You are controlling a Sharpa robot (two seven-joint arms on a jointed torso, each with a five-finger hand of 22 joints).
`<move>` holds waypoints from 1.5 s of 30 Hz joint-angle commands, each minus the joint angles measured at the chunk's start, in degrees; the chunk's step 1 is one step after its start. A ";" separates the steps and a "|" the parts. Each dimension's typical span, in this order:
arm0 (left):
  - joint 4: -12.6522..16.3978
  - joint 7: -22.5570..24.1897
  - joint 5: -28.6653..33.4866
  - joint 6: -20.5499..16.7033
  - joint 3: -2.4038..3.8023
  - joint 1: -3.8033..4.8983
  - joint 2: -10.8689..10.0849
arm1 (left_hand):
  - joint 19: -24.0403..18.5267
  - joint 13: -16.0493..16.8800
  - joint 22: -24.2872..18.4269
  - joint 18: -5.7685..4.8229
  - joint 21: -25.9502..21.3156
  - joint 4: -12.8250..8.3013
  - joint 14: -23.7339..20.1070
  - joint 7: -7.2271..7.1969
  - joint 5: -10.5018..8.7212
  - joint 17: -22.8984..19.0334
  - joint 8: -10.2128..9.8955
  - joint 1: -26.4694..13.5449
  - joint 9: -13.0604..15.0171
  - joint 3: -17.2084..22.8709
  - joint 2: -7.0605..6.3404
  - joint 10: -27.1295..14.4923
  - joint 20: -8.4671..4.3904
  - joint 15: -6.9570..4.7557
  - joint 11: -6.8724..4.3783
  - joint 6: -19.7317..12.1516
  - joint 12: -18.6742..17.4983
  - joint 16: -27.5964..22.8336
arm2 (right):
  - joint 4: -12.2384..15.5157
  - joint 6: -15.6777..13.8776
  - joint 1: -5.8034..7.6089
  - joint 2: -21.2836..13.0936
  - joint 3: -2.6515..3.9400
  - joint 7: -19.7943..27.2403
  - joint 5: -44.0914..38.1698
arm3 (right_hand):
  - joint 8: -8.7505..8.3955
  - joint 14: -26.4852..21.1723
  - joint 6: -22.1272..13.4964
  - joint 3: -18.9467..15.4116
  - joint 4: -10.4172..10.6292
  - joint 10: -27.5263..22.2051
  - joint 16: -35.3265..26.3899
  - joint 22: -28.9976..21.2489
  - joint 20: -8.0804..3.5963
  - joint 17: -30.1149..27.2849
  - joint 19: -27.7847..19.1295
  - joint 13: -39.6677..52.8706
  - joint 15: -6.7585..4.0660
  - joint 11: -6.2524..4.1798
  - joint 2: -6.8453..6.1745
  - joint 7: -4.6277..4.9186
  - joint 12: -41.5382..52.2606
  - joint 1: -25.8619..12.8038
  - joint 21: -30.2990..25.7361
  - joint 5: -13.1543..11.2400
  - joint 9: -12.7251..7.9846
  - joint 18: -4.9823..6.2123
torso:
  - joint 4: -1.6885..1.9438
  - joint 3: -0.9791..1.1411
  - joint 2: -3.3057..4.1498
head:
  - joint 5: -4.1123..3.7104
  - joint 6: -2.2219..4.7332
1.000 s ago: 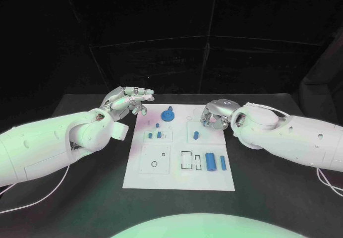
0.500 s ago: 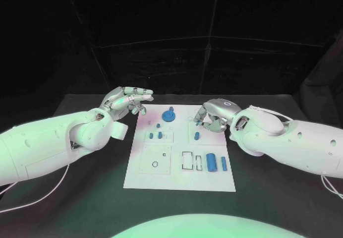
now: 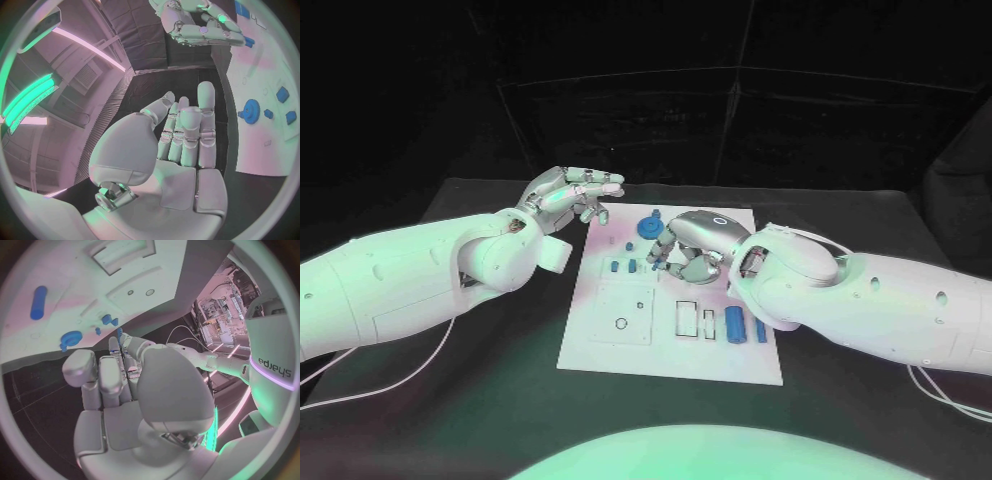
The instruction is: Assemble the parts on the task board
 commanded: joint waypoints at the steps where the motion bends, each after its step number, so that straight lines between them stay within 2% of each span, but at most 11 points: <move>1: 0.00 0.30 0.25 0.57 0.05 0.08 0.24 | -0.35 0.08 -0.07 0.71 -0.26 -0.04 -0.35 0.04 -0.03 -0.06 -0.10 -0.04 -0.09 -0.06 0.33 -0.42 0.20 0.04 0.04 -0.61 0.42 -0.09 | -0.65 3.45 -0.82 1.42 -0.03 1.50 0.22 | -0.35 1.48 0.06 0.31 -0.21 -0.02 0.10 0.06 0.00 -0.05 0.53 0.07 -0.16 0.18 0.13 0.27 -0.29 -0.62 0.37 -0.01 -0.09 -0.78 | -0.15 -0.03 0.08 | 0.70 -0.32; 5: 0.02 0.32 0.25 0.51 0.05 0.08 0.37 | -0.35 0.09 -0.08 0.71 -0.27 -0.04 -0.35 0.04 -0.03 -0.07 -0.10 -0.04 -0.09 -0.06 0.33 -0.43 0.20 0.05 0.05 -0.62 0.42 -0.09 | -1.84 4.81 -2.02 3.12 -0.06 1.37 -0.83 | -0.35 1.48 0.05 0.33 -0.23 -0.03 0.11 0.07 0.01 -0.04 0.54 0.07 -0.15 0.18 0.15 0.27 -0.29 -0.63 0.37 0.00 -0.09 -0.78 | -0.20 0.04 0.06 | 1.12 -0.43; 6: 0.03 0.32 0.25 0.51 0.05 0.08 0.38 | -0.35 0.09 -0.08 0.71 -0.27 -0.04 -0.35 0.04 -0.03 -0.07 -0.10 -0.04 -0.09 -0.06 0.33 -0.43 0.20 0.05 0.05 -0.62 0.42 -0.09 | -2.05 5.04 -2.19 3.38 -0.06 1.32 -1.02 | -0.35 1.48 0.05 0.34 -0.25 -0.03 0.12 0.07 0.01 -0.04 0.53 0.07 -0.15 0.19 0.16 0.27 -0.30 -0.64 0.37 0.01 -0.09 -0.78 | -0.23 0.14 0.07 | 1.23 -0.49; 9: 0.07 0.30 0.25 0.50 0.05 0.08 0.43 | -0.35 0.09 -0.08 0.71 -0.27 -0.04 -0.35 0.04 -0.03 -0.07 -0.10 -0.04 -0.09 -0.06 0.33 -0.43 0.20 0.05 0.05 -0.62 0.42 -0.09 | -2.86 5.93 -2.81 4.31 -0.08 1.03 -1.81 | -0.37 1.48 -0.02 0.38 -0.33 -0.07 0.11 0.04 0.01 -0.10 0.51 0.07 -0.13 0.21 0.16 0.30 -0.33 -0.71 0.37 0.03 -0.10 -0.77 | -0.18 0.22 0.09 | 1.40 -0.64; 13: 0.08 0.28 0.25 0.51 0.05 0.09 0.49 | -0.35 0.09 -0.08 0.71 -0.27 -0.04 -0.35 0.04 -0.03 -0.07 -0.10 -0.04 -0.09 -0.06 0.33 -0.43 0.20 0.05 0.05 -0.62 0.42 -0.09 | -3.59 6.97 -3.22 5.15 -0.10 0.40 -2.81 | -0.40 1.46 -0.09 0.41 -0.43 -0.13 0.06 -0.01 0.01 -0.21 0.49 0.07 -0.11 0.24 0.16 0.33 -0.38 -0.78 0.35 0.04 -0.12 -0.75 | -0.22 0.20 0.12 | 1.78 -0.75; 21: 0.03 0.19 0.25 0.63 0.05 0.09 0.73 | -0.35 0.10 -0.10 0.71 -0.30 -0.03 -0.40 0.06 -0.03 -0.17 -0.09 -0.06 -0.09 -0.08 0.32 -0.50 0.22 0.06 0.07 -0.67 0.48 -0.12 | -4.40 9.16 -3.47 6.27 -0.13 -1.14 -4.57 | -0.43 1.42 -0.30 0.43 -0.71 -0.30 0.02 -0.10 0.06 -0.41 0.39 0.08 -0.03 0.33 0.10 0.42 -0.52 -1.22 0.31 0.15 -0.15 -0.74 | -0.36 0.23 0.11 | 2.63 -1.24; 36: -0.05 0.05 0.25 0.66 0.05 0.08 0.86 | -0.36 0.13 -0.20 0.71 -0.46 -0.04 -0.55 0.18 -0.03 -0.34 -0.11 -0.09 -0.09 -0.18 0.21 -0.98 0.31 0.16 0.20 -1.05 0.64 -0.12 | -5.04 11.26 -3.55 7.12 -0.14 -2.17 -5.83 | -0.38 1.40 -0.32 0.33 -0.78 -0.29 0.02 -0.08 0.12 -0.49 0.36 0.10 0.00 0.35 0.06 0.43 -0.54 -1.63 0.33 0.29 -0.14 -0.74 | -0.41 0.20 0.14 | 2.97 -1.65; 40: -0.03 0.02 0.25 0.75 0.05 0.08 0.87 | -0.36 0.14 -0.22 0.72 -0.50 -0.07 -0.56 0.22 -0.03 -0.31 -0.11 -0.06 -0.09 -0.18 0.19 -1.11 0.33 0.19 0.22 -1.15 0.70 -0.07 | -5.43 11.27 -3.57 7.43 -0.14 -2.45 -6.41 | -0.38 1.40 -0.32 0.33 -0.78 -0.29 0.02 -0.08 0.12 -0.49 0.36 0.10 0.00 0.35 0.06 0.43 -0.54 -1.63 0.33 0.29 -0.14 -0.74 | -0.42 0.23 0.14 | 3.19 -1.73; 45: 0.00 -0.04 0.25 0.87 0.05 0.08 0.86 | -0.36 0.14 -0.22 0.72 -0.50 -0.07 -0.56 0.22 -0.03 -0.31 -0.11 -0.06 -0.09 -0.18 0.19 -1.11 0.33 0.19 0.22 -1.15 0.70 -0.07 | -6.00 10.67 -3.70 7.95 -0.14 -2.82 -7.22 | -0.36 1.41 -0.31 0.33 -0.84 -0.27 0.10 0.06 0.13 -0.42 0.40 0.11 0.00 0.34 0.10 0.41 -0.54 -1.72 0.40 0.39 -0.13 -0.76 | -0.40 0.14 0.10 | 3.39 -1.88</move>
